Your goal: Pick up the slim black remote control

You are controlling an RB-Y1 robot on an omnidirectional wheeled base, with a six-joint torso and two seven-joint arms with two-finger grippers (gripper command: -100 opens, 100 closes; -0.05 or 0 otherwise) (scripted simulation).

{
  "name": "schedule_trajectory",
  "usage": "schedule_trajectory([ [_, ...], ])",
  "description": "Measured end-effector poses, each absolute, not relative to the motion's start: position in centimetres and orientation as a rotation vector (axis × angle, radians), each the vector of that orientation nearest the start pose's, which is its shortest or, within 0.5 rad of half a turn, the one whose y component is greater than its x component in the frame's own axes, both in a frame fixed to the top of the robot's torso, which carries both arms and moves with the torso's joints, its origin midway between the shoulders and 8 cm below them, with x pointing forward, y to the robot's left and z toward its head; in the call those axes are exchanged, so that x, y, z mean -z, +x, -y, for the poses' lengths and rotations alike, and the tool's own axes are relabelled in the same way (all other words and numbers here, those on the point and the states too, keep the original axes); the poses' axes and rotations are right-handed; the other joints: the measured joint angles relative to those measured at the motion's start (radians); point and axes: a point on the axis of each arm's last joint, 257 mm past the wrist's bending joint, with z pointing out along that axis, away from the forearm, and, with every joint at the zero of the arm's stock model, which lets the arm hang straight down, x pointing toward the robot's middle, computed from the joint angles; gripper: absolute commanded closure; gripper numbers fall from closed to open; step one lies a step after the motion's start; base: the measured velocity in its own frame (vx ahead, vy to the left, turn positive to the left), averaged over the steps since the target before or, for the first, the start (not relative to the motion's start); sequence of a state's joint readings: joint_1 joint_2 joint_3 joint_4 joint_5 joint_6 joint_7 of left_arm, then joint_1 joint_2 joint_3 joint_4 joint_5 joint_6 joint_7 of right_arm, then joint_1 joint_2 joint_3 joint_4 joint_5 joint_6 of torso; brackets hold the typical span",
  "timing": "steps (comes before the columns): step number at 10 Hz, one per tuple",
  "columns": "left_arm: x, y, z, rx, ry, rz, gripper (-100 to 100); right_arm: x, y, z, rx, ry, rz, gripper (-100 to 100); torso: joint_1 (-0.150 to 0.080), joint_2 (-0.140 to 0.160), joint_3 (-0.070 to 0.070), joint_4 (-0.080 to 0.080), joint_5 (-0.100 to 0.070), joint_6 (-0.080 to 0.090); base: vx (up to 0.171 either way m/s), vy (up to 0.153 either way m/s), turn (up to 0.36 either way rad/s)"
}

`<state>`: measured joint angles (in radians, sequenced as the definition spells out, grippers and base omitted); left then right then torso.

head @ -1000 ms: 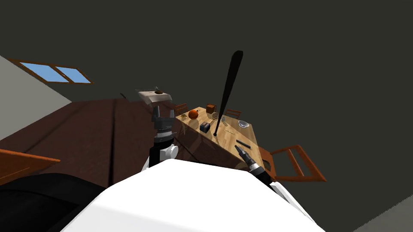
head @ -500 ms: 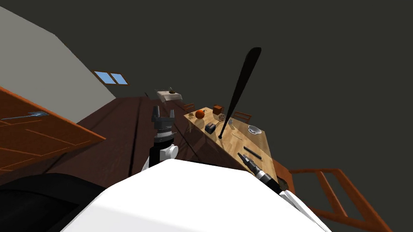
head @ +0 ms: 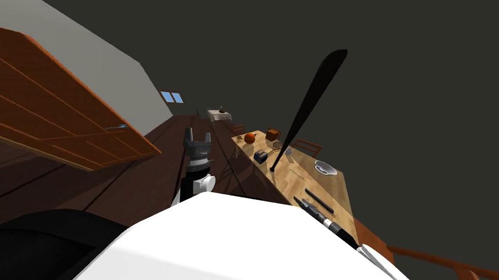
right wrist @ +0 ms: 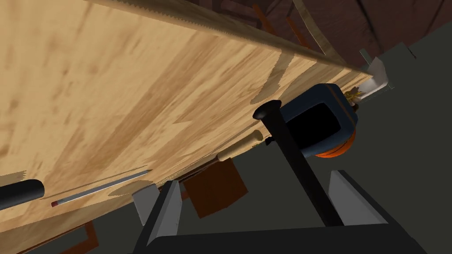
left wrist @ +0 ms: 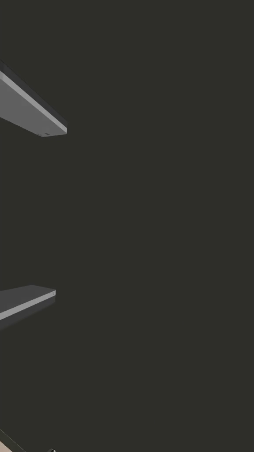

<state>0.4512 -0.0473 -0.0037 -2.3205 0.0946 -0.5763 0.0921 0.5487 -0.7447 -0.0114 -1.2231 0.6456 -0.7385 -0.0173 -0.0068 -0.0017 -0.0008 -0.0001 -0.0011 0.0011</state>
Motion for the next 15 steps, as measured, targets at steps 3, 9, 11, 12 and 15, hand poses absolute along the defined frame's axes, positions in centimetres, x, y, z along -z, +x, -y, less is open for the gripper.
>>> schedule_trajectory([
  [3, -7.0, 32.0, -28.7, 1.498, -0.643, -0.372, 0, 44.5, 19.3, 47.2, -0.422, 0.148, -2.294, -100, 0.002, 0.0, 0.0, 0.0, 0.0, 0.001, -0.001, -0.047, 0.353],
  [9, -7.0, 32.0, -28.7, 1.498, -0.643, -0.372, 0, 46.7, 10.3, 55.0, -0.246, 0.092, -2.561, -100, -0.002, 0.0, 0.0, 0.0, 0.0, 0.0, -0.005, -0.064, 0.311],
  [11, -7.0, 32.0, -28.7, 1.498, -0.643, -0.372, 0, 47.5, 6.7, 56.4, -0.196, 0.083, -2.643, -100, 0.001, 0.001, 0.0, 0.0, 0.0, 0.0, -0.032, -0.069, 0.429],
  [12, -7.0, 32.0, -28.7, 1.498, -0.643, -0.372, 0, 47.6, 4.6, 57.5, -0.164, 0.065, -2.699, -100, 0.0, 0.001, 0.001, 0.0, 0.0, 0.0, -0.035, -0.071, 0.232],
  [15, -7.0, 32.0, -28.7, 1.498, -0.643, -0.372, 0, 47.4, 2.5, 58.8, -0.136, 0.068, -2.743, -100, 0.005, -0.001, -0.001, 0.0, 0.0, 0.002, -0.004, -0.014, 0.073],
])
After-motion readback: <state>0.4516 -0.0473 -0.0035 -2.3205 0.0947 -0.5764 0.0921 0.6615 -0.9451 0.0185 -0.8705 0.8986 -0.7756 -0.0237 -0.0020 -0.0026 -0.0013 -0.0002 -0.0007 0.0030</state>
